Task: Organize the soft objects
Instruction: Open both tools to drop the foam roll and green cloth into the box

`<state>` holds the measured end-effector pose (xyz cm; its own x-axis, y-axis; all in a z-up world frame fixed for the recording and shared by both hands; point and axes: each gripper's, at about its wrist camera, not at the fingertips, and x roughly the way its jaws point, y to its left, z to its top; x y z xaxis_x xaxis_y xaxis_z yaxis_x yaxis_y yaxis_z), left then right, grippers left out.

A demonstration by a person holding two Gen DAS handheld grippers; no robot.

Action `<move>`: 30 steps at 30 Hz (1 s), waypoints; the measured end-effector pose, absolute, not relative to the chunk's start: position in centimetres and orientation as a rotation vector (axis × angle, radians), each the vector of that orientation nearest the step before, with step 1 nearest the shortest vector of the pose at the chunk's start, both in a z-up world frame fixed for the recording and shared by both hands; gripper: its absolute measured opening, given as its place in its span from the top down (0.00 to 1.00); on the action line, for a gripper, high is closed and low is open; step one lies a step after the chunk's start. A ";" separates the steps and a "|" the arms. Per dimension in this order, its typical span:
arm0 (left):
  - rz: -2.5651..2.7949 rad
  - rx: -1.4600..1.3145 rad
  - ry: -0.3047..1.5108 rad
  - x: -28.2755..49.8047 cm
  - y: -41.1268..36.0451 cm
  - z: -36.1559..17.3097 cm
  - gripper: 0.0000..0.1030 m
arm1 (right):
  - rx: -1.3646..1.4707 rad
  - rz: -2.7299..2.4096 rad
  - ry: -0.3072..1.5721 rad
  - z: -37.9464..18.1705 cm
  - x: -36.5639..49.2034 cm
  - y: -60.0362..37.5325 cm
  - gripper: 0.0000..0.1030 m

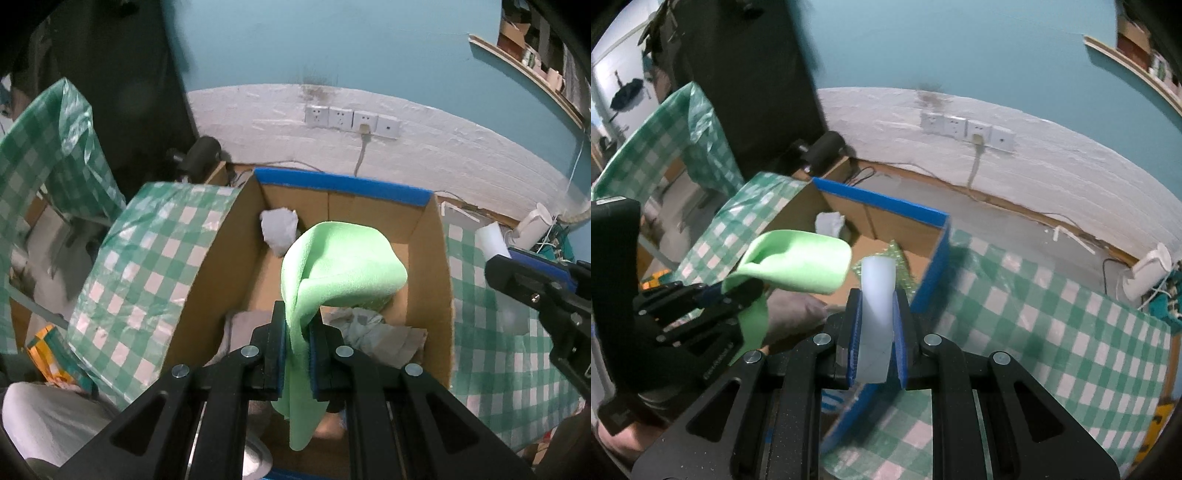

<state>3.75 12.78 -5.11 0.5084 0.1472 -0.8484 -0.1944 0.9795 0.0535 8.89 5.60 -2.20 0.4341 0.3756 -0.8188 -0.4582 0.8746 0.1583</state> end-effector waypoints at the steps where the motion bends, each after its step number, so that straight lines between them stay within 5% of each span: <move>1: 0.209 -0.052 1.024 3.8 13.0 -5.4 0.90 | -0.094 0.527 1.002 -2.4 8.9 6.0 0.86; 8: 0.228 -0.056 1.066 3.9 13.8 -6.6 0.86 | -0.110 0.564 1.045 -3.8 9.2 8.1 0.84; 12: 0.239 -0.059 1.082 3.9 14.2 -6.9 0.61 | -0.108 0.568 1.052 -4.2 9.2 8.6 0.81; 25: 0.246 -0.039 1.000 2.3 13.7 -3.7 0.37 | -0.069 0.540 1.013 -2.4 8.7 7.2 0.50; 30: 0.233 -0.040 0.972 1.3 13.3 -2.2 0.16 | -0.072 0.513 0.985 -1.0 7.7 6.2 0.41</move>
<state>1.28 13.34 -2.18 0.5407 0.1783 -0.8221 -0.2142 0.9742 0.0704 7.68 6.18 -1.03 0.4447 0.3813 -0.8104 -0.4456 0.8791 0.1691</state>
